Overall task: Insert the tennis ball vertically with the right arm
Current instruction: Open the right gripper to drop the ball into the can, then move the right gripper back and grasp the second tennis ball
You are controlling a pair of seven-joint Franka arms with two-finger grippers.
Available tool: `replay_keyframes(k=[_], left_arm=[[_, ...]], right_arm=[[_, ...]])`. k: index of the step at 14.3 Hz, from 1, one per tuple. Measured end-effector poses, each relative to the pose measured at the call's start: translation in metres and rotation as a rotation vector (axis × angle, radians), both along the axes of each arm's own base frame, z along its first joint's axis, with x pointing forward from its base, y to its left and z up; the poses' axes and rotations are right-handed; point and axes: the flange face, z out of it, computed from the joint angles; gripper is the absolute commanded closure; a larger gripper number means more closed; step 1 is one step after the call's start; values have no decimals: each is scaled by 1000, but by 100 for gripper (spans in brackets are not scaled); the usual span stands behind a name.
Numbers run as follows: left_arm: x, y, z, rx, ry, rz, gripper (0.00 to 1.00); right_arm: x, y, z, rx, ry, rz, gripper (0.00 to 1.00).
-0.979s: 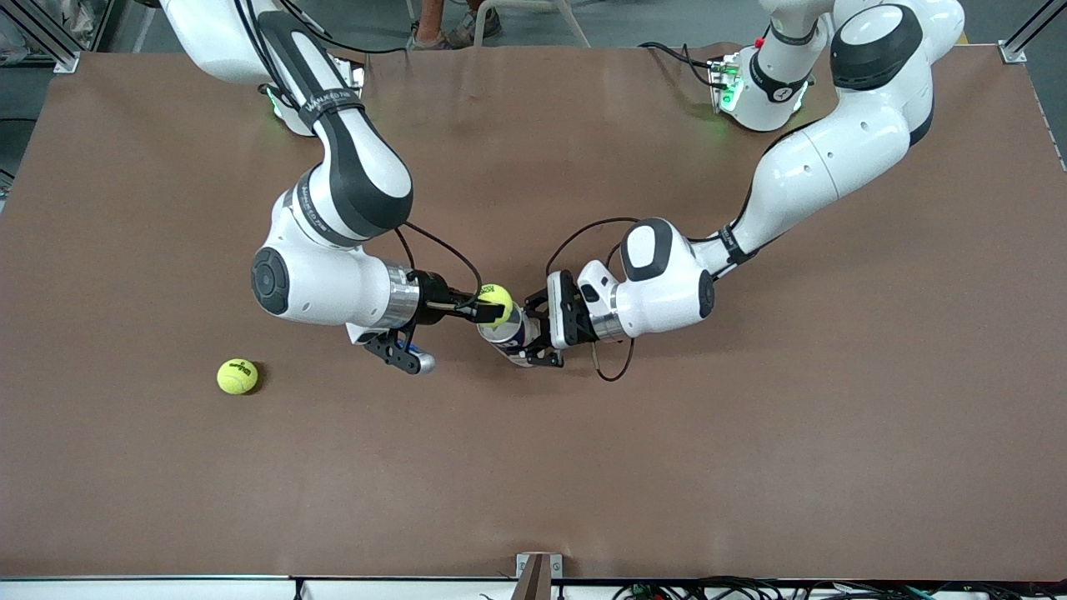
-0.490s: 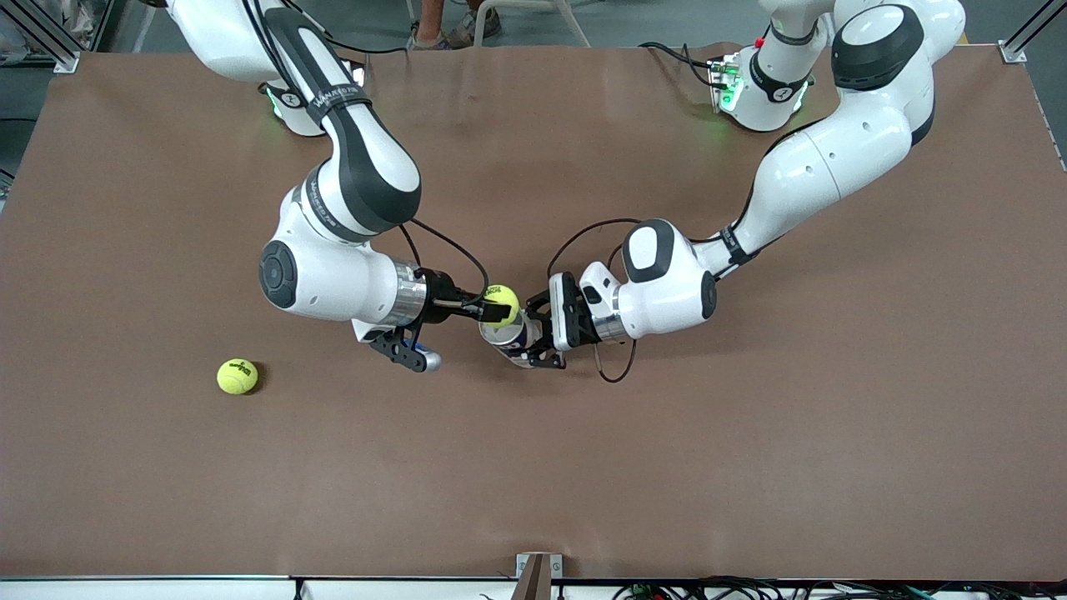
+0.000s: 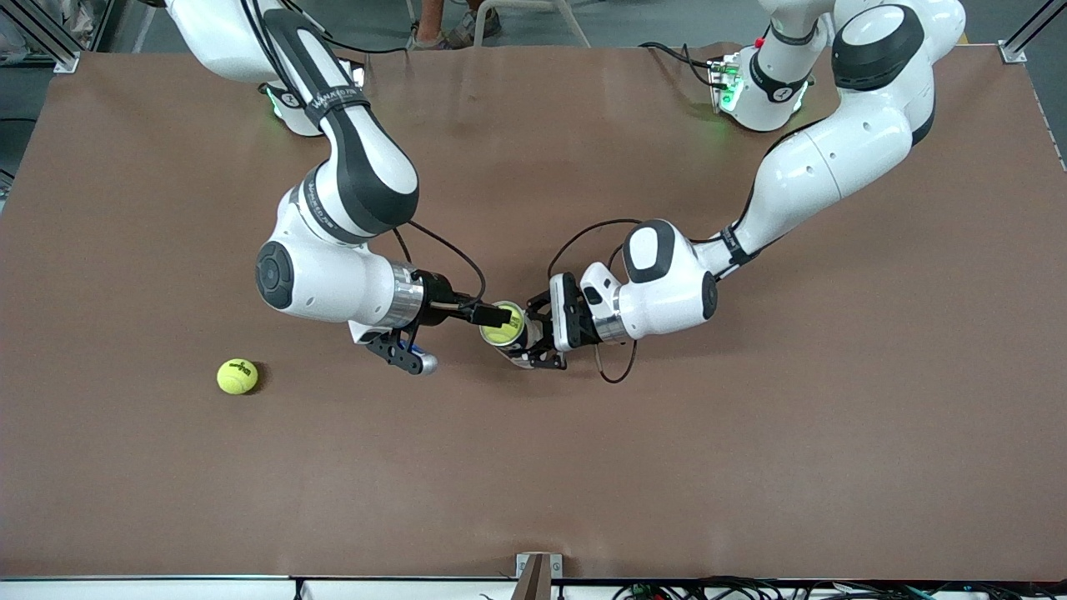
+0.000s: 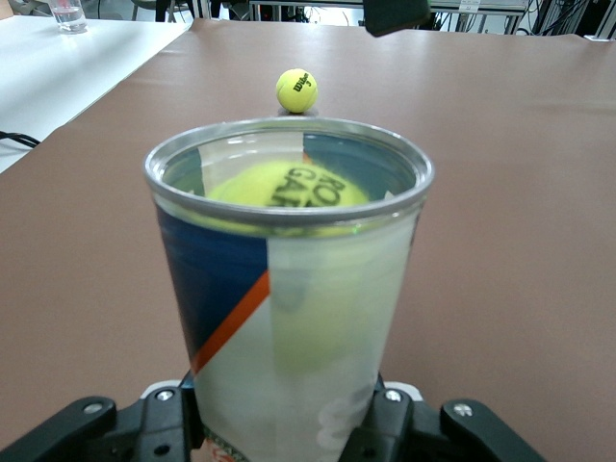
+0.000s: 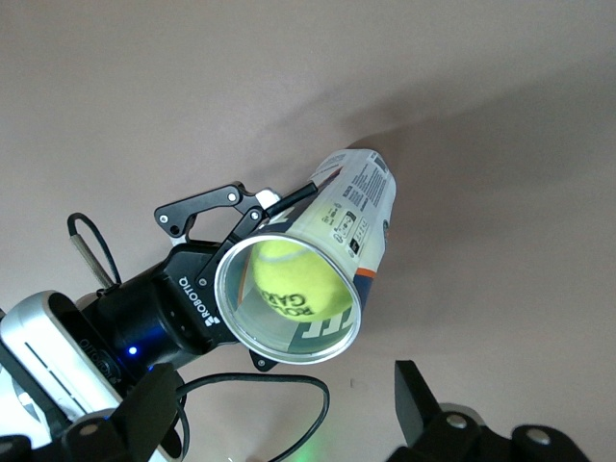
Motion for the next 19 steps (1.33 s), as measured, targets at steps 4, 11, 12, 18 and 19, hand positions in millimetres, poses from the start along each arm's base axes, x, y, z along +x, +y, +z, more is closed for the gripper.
replay_keyframes(k=[4,11,12,18,19], left_arm=[[0,0,0,0,0,0,41],[0,0,0,0,0,1,35],[0,0,0,0,0,1,35],[1,1,0,0,1,2,33],[1,1,0,0,1,3,33]], right_arm=[[12,-20,4,-46,-34,-13,0],[41,-123,19,-307,-66,48,0],[44,-136,21,-307,-72,69,0],[59,-234,15,-486,-104,227,0],[59,-235,14,-528,-108,248,0]])
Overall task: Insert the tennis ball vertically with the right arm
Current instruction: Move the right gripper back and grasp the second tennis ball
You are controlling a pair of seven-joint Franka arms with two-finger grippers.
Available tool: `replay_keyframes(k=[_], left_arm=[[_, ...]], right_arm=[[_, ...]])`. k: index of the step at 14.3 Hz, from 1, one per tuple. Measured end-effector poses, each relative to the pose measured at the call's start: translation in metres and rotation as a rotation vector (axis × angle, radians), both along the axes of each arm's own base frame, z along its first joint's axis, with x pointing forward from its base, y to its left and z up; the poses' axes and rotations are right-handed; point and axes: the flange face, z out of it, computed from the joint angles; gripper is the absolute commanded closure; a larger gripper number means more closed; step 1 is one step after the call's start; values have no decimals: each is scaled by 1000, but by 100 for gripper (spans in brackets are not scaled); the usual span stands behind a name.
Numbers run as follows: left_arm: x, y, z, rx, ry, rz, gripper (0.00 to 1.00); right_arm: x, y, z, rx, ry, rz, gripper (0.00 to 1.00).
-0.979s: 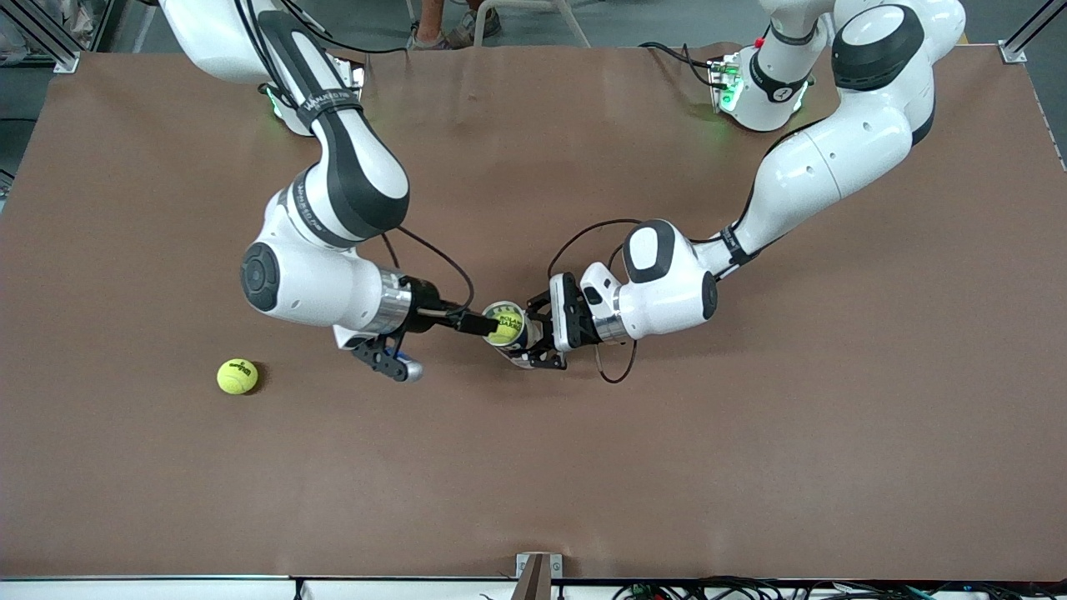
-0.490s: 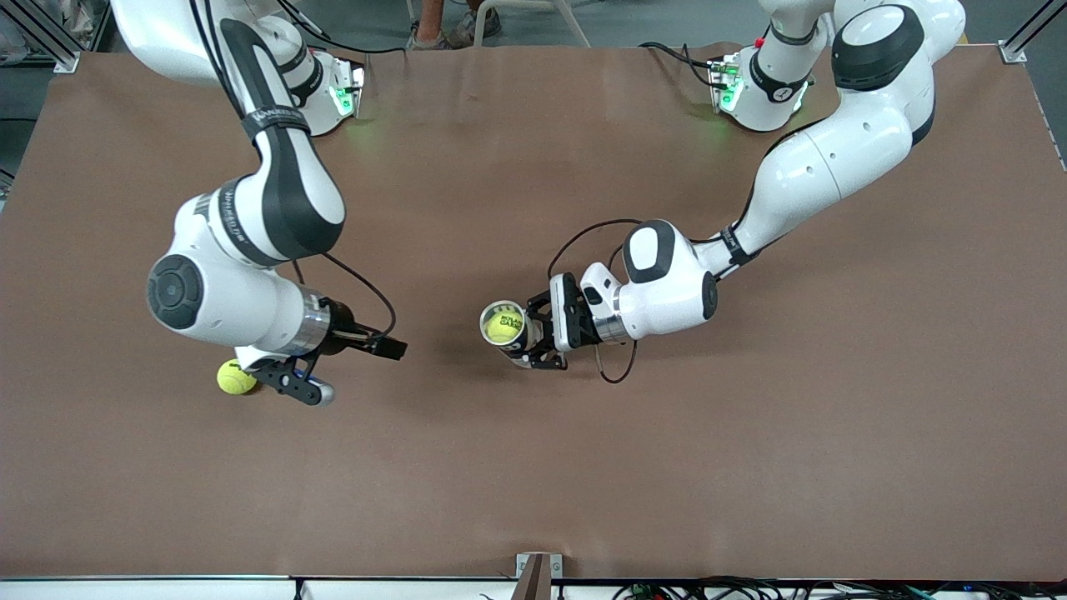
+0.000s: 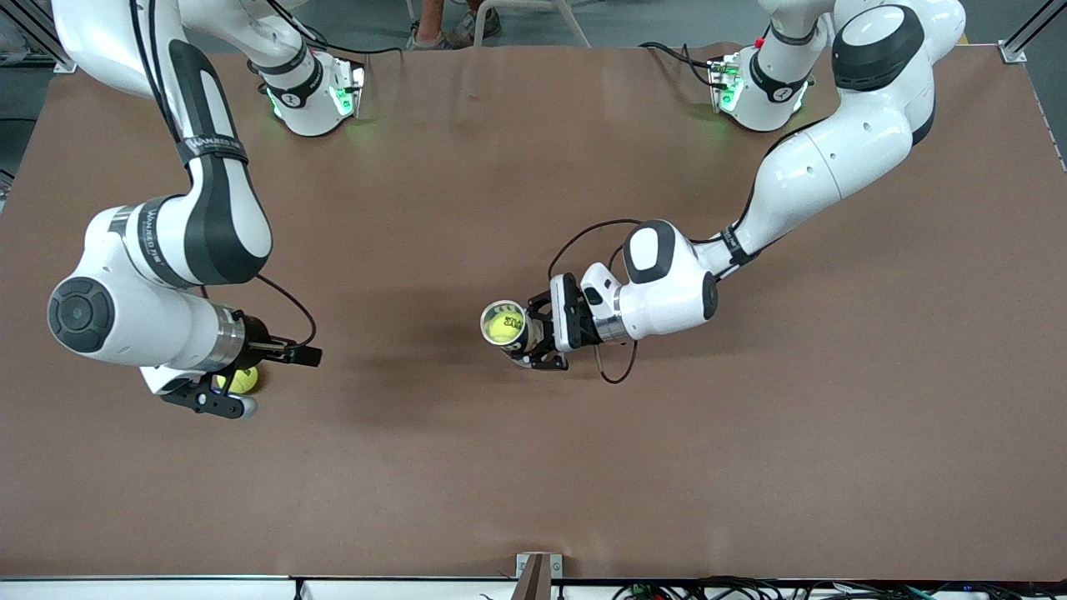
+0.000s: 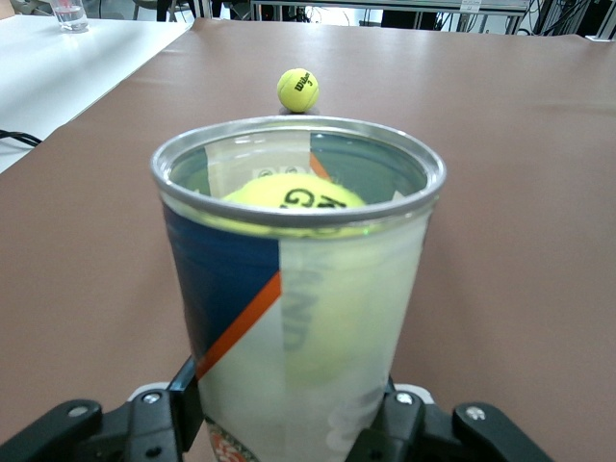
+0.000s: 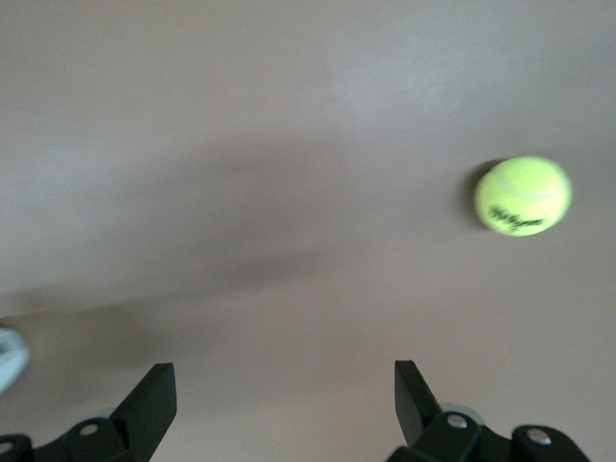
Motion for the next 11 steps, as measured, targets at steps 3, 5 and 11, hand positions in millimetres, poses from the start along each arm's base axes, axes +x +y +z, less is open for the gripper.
replay_keyframes(k=[3,5,11], left_arm=[[2,2,1,-2,0,4,31],[3,4,2,-3,0,7,31],[3,3,4,-8,-1,6,31]], right_arm=[[-1,2,-1,-36,-2,24,0],[-2,3,-4,-37,5,41,0],[-3,1,-8,-154,3,148,0]])
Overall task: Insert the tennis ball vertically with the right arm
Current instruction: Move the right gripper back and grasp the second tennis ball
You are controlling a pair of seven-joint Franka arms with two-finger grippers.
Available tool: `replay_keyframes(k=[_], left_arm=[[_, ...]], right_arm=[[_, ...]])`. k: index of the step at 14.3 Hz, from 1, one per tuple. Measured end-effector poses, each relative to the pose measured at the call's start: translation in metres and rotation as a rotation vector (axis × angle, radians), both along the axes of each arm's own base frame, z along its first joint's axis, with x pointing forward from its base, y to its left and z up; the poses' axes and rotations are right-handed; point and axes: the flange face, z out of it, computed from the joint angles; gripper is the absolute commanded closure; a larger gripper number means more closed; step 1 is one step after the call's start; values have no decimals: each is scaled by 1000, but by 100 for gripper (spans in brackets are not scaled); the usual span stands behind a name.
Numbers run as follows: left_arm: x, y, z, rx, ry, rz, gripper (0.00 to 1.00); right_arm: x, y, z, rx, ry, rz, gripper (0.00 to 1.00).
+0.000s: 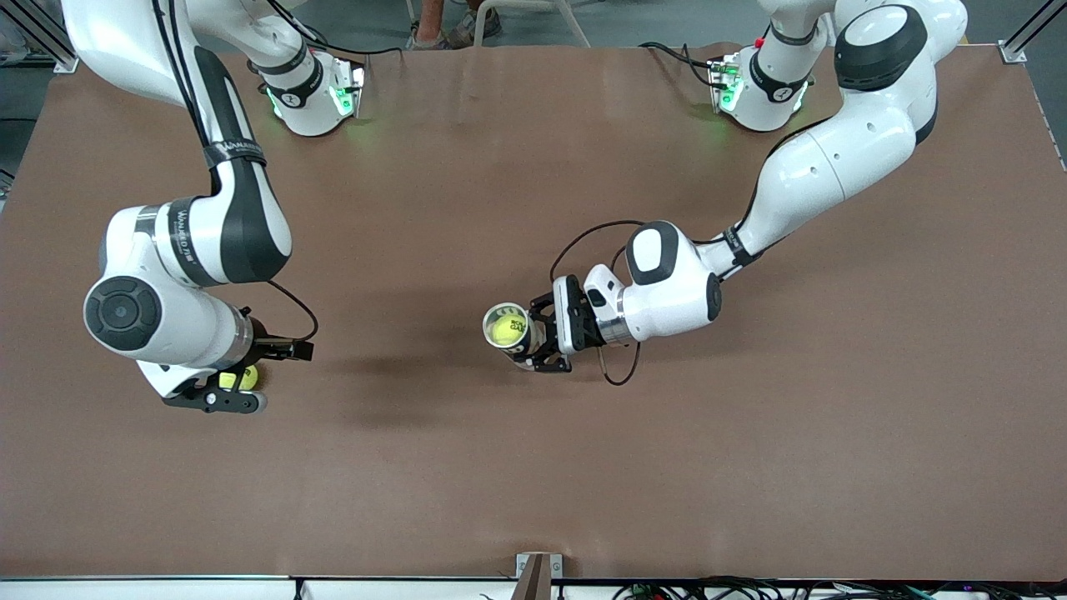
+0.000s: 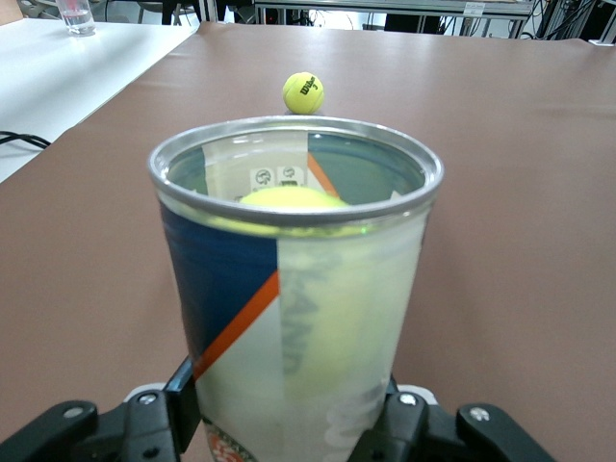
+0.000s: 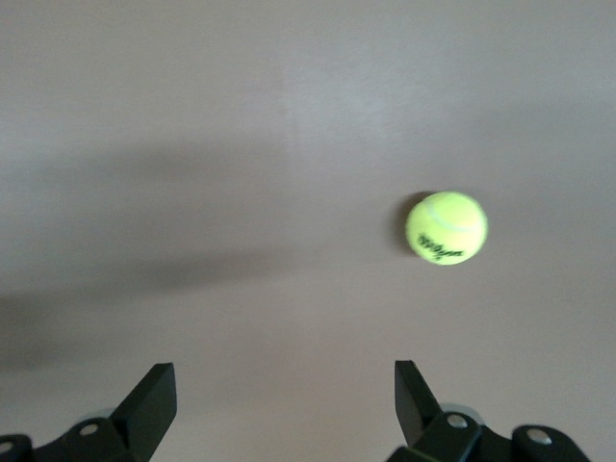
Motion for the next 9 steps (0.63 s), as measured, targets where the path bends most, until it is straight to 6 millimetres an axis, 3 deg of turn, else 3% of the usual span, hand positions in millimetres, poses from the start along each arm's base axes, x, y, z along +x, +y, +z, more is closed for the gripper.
replay_keyframes(k=[4,7,9], left_arm=[[-1,-3,4,-8,-1,-3,32],[-1,-4,8,-17,-2,-3,31],[0,-3,8,-20,6,3,31]], right_arm=[[2,-8,-1,-53,-12,18,0],[12,-54,-12,-51,-15,-12,0],[20,-90,-34,-33,-15,-33,0]])
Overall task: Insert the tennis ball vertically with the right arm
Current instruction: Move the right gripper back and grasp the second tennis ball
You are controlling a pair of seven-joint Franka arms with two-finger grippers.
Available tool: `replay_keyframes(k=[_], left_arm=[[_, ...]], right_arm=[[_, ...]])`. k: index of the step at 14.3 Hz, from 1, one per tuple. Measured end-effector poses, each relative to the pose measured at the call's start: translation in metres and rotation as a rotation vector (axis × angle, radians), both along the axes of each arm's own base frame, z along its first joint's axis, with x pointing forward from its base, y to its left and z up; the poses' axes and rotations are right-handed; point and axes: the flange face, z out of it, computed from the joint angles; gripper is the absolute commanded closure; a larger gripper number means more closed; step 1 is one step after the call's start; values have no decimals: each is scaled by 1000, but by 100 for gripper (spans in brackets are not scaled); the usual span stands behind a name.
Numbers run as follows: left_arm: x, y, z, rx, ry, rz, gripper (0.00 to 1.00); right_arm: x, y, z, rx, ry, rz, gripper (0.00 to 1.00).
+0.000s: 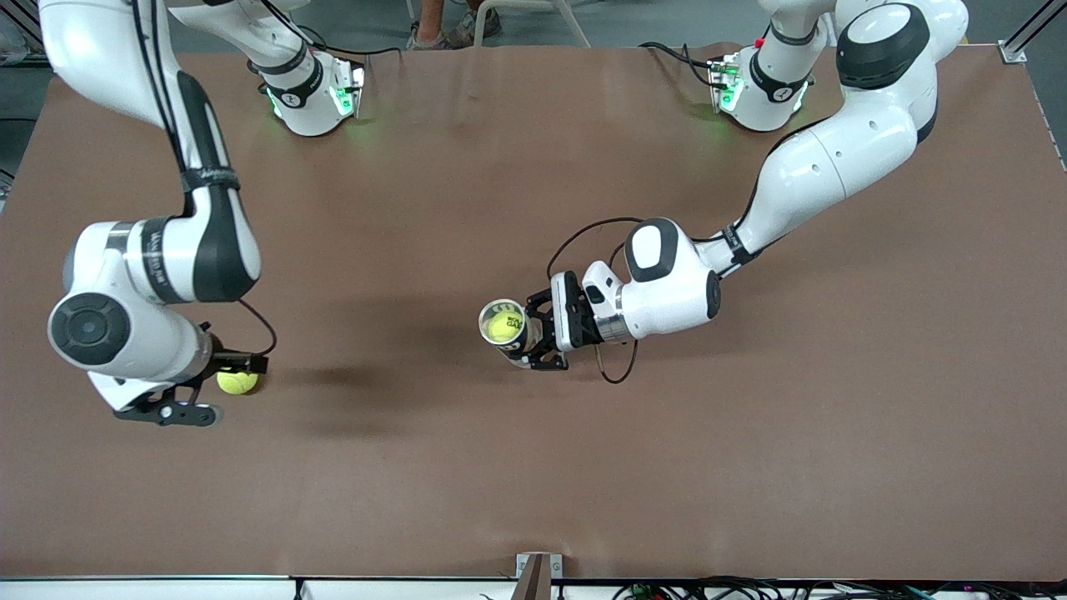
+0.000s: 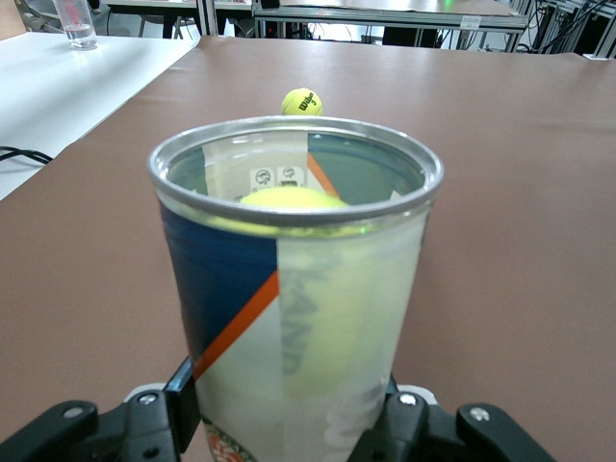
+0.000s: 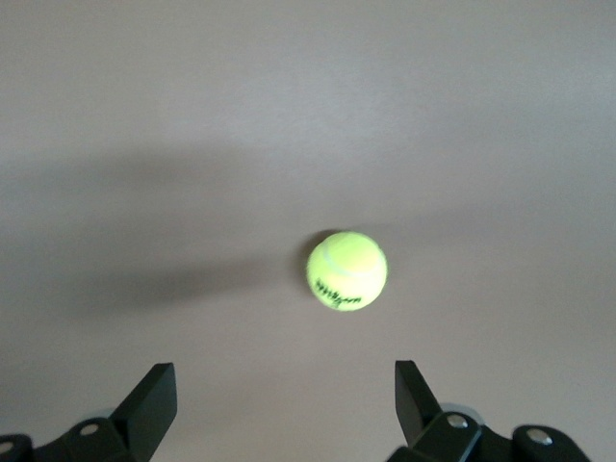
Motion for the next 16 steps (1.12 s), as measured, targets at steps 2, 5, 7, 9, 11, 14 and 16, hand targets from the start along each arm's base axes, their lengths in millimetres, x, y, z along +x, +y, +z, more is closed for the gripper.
replay_keyframes(k=[2,5,7,9,11,14,16], left_arm=[[0,0,0,-3,8,4,31],[0,0,-1,-4,10,5,31],[0,1,-1,-4,11,7,31],[1,2,-1,-4,11,8,31],[1,2,-1,-4,11,8,31],[1,2,-1,-4,11,8,31],[1,2,-1,-4,11,8,31]], right_arm=[[4,-33,-28,82,18,-2,0],[7,-91,-61,171,12,37,0],[7,-110,-75,184,13,39,0],[5,-108,-88,206,27,29,0],[-1,-101,-104,216,44,33,0],[-11,-97,-129,214,47,32,0],[-14,-98,-133,214,54,30,0]])
